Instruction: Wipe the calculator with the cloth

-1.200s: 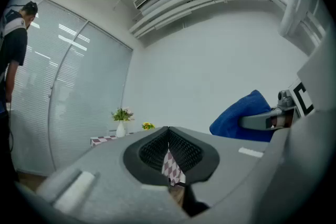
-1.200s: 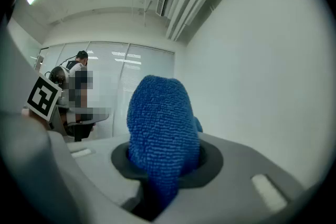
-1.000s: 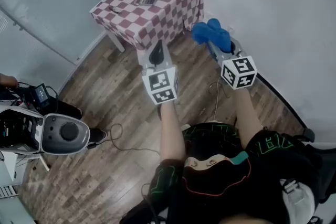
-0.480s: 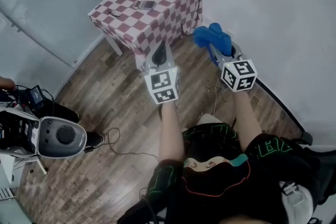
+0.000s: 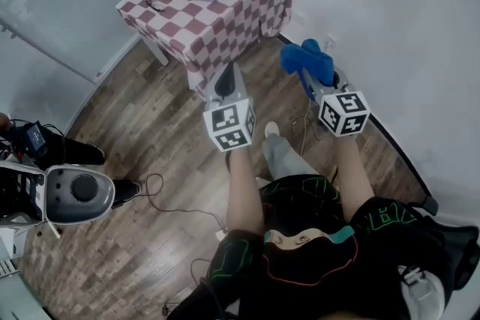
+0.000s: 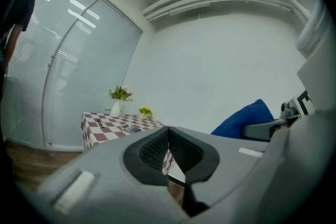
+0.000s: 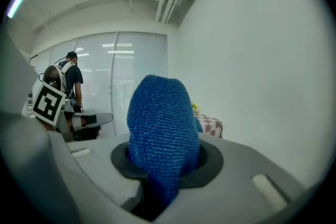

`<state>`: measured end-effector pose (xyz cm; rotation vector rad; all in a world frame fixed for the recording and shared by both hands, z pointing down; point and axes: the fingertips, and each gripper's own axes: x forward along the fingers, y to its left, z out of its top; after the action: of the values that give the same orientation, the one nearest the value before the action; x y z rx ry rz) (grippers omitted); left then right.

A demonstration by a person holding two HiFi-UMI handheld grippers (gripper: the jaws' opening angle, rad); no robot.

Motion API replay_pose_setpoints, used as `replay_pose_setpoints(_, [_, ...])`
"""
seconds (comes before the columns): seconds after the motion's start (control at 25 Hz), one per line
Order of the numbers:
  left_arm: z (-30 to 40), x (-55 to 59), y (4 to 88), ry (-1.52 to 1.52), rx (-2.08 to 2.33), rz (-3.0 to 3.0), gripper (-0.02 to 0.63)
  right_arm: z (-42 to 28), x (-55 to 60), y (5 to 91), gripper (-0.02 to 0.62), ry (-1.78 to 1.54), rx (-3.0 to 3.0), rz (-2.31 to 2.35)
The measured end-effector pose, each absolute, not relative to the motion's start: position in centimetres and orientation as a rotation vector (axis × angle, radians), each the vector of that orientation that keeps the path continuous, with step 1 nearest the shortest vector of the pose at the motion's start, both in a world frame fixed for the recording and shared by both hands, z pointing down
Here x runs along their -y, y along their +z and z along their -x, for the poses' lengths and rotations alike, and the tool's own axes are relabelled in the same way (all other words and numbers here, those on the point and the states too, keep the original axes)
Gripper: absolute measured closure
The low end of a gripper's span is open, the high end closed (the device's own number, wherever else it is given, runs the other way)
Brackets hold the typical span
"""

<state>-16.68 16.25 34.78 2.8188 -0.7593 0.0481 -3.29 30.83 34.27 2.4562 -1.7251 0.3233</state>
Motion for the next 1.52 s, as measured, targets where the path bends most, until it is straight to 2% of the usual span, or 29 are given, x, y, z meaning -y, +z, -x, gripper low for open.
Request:
replay_pose_setpoints(0.68, [9.8, -6.9, 42.6, 0.283, 0.945, -2.653, 0.595, -4.7, -14.9, 41.6, 0.485, 0.58, 1.959, -2.235])
replay_pose_setpoints(1.2, [0.4, -0.1, 37.9, 0.311, 1.056, -2.808, 0.595, -17.4, -7.9, 39.6, 0.486, 0.535, 1.99, -2.363])
replay_pose_setpoints(1.52, [-1.2, 4.9, 38.1, 0.329, 1.086, -2.784, 0.595, -18.6, -2.4, 40.3, 0.485, 0.496, 1.988, -2.285])
